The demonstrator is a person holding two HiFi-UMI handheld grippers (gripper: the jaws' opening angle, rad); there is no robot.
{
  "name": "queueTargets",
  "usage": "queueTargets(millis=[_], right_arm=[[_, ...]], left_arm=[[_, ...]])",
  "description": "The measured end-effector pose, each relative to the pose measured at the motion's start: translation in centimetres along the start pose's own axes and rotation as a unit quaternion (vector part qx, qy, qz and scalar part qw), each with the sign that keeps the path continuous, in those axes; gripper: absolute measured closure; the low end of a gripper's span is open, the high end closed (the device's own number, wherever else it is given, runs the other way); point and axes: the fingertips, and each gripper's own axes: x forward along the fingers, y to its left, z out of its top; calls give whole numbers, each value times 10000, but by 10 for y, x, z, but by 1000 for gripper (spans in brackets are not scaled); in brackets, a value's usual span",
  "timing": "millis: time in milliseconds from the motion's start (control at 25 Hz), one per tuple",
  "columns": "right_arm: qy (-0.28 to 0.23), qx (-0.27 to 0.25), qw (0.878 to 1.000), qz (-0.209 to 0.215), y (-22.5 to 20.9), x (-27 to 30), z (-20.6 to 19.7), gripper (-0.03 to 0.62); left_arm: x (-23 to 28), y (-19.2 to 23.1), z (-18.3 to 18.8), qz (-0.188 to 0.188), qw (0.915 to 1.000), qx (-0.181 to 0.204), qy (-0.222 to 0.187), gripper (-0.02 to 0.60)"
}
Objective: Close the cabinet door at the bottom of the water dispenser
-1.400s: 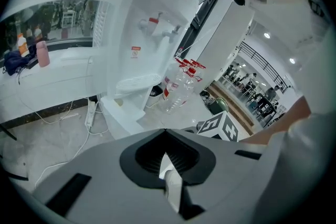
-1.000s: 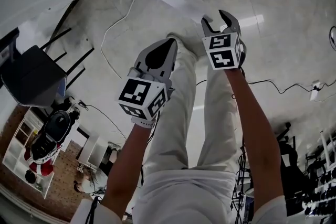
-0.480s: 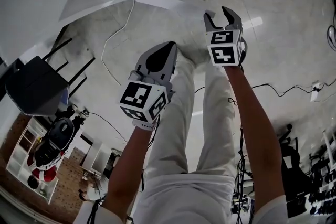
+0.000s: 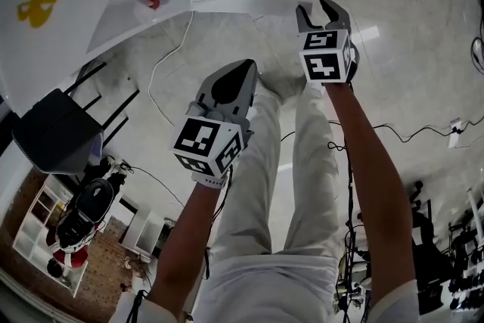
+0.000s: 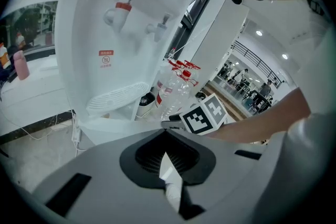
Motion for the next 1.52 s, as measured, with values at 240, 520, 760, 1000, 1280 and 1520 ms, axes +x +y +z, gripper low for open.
queueTargets(millis=[240,520,760,1000,1280,1520], right_arm=[[-74,13,10000,-36,-13,12,23,398],[-174,-80,9998,0,-27,26,46,401],[-280,-120,9995,49,-30,39,70,404],[-384,-154,9991,104,-32,47,88,419],[-470,-267,9985,119,-35,62,111,434],[-544,-479,9973,102,-35,74,128,434]], left_arm=[[7,4,12,5,10000,17,-15,575],[19,4,22,-7,10000,52,-35,575],[25,7,30,-18,10000,65,-44,575],[27,9,40,1,9999,76,-97,575],[32,16,49,40,9999,74,-144,575],[34,22,50,66,9998,23,-168,575]])
